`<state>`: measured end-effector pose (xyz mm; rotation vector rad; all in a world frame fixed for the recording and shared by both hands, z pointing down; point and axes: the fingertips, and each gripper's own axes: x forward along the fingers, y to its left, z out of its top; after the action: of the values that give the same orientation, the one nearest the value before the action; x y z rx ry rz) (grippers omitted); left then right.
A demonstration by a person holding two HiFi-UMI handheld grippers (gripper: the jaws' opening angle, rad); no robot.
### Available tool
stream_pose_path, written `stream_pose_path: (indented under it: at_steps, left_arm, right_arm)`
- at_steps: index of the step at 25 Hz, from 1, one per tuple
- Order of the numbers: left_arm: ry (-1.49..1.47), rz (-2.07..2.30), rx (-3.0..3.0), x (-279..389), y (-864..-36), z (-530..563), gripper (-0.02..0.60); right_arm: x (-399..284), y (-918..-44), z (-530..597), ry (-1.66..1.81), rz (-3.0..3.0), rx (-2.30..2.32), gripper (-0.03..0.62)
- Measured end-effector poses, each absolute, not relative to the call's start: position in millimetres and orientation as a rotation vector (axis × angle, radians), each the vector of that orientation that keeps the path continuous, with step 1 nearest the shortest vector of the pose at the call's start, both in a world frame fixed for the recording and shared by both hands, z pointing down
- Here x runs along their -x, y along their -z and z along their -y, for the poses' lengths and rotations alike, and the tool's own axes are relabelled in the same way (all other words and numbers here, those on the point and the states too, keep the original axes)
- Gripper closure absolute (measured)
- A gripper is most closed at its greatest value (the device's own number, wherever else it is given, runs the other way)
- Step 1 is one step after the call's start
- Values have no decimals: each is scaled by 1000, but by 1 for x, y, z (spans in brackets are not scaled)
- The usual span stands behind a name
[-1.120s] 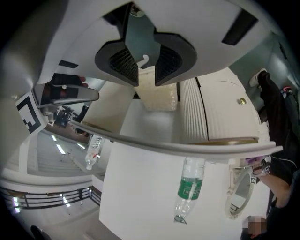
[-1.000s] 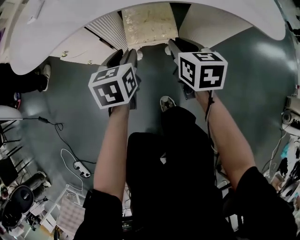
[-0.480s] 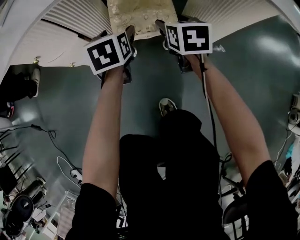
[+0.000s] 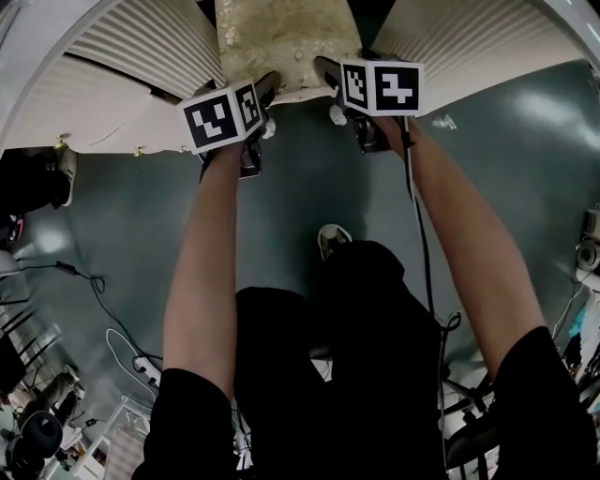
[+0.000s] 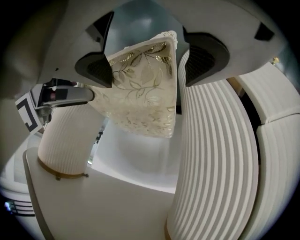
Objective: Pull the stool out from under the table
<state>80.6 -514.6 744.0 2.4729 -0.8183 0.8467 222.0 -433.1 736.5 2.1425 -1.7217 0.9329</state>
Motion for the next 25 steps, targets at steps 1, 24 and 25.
stream_pose_path:
  at_steps: [1,24,25]
  left_arm:
    - [-825,804,-2459,-81,-746,513,98]
    - [-876,799,-2374,-17,-750,406,170]
    - [-880,793,-2372,-14,-749,400,170]
  right_arm:
    - [-222,-737,433,-931,1730,-2152,281]
    - [-154,-741,328,-1051,1688,-2117,283]
    - [-150,-741,321,-1056,1687,-2115,283]
